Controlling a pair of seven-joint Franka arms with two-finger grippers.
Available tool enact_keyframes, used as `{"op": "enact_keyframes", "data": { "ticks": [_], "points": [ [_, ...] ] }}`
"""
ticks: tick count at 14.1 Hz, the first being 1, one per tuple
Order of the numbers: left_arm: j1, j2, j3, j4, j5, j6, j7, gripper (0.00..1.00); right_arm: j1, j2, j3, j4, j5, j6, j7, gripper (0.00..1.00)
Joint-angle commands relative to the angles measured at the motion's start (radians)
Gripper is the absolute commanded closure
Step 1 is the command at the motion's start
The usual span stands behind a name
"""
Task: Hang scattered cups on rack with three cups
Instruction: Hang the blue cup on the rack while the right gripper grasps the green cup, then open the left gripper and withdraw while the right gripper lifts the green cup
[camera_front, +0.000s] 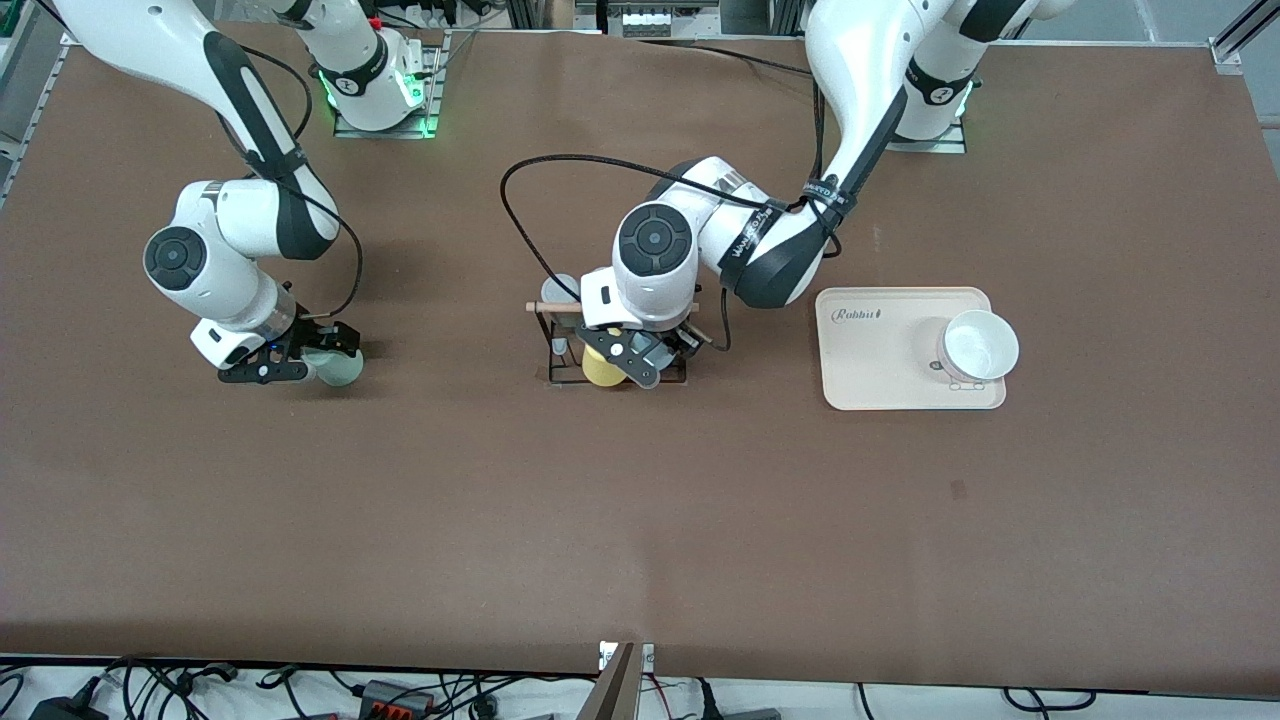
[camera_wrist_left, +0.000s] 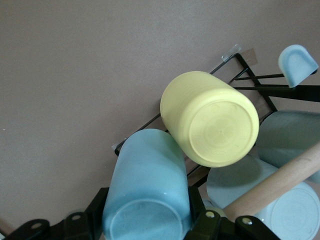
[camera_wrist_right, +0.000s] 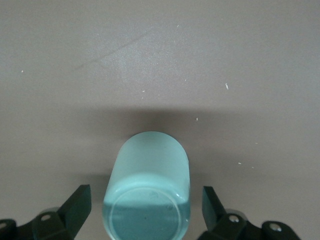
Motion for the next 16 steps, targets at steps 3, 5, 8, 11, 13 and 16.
{"op": "enact_keyframes", "data": {
  "ticks": [3,5,8,11,13,16],
  "points": [
    [0.007,0.001,0.011,0.039,0.014,-0.014,0.009,0.0,-0.004,-0.001,0.001,-0.004,-0.003,0.014,-0.006,0.68],
    [0.039,-0.02,0.013,0.041,0.014,-0.026,0.009,0.0,-0.004,-0.004,0.001,-0.004,-0.003,0.013,-0.004,0.79],
    [0.094,-0.075,0.013,0.041,0.005,-0.067,0.006,0.0,-0.004,-0.018,0.001,-0.001,-0.003,0.007,-0.007,0.82],
    [0.182,-0.166,0.016,0.038,0.014,-0.143,0.003,0.0,0.004,-0.085,0.003,0.015,-0.004,-0.069,-0.015,0.82],
    [0.267,-0.221,0.028,0.033,0.017,-0.231,0.001,0.0,0.03,-0.138,0.004,0.067,-0.004,-0.218,-0.01,0.82],
    [0.477,-0.276,0.025,0.028,0.002,-0.295,0.001,0.0,0.077,-0.196,0.004,0.137,-0.004,-0.362,-0.009,0.82]
  ]
}}
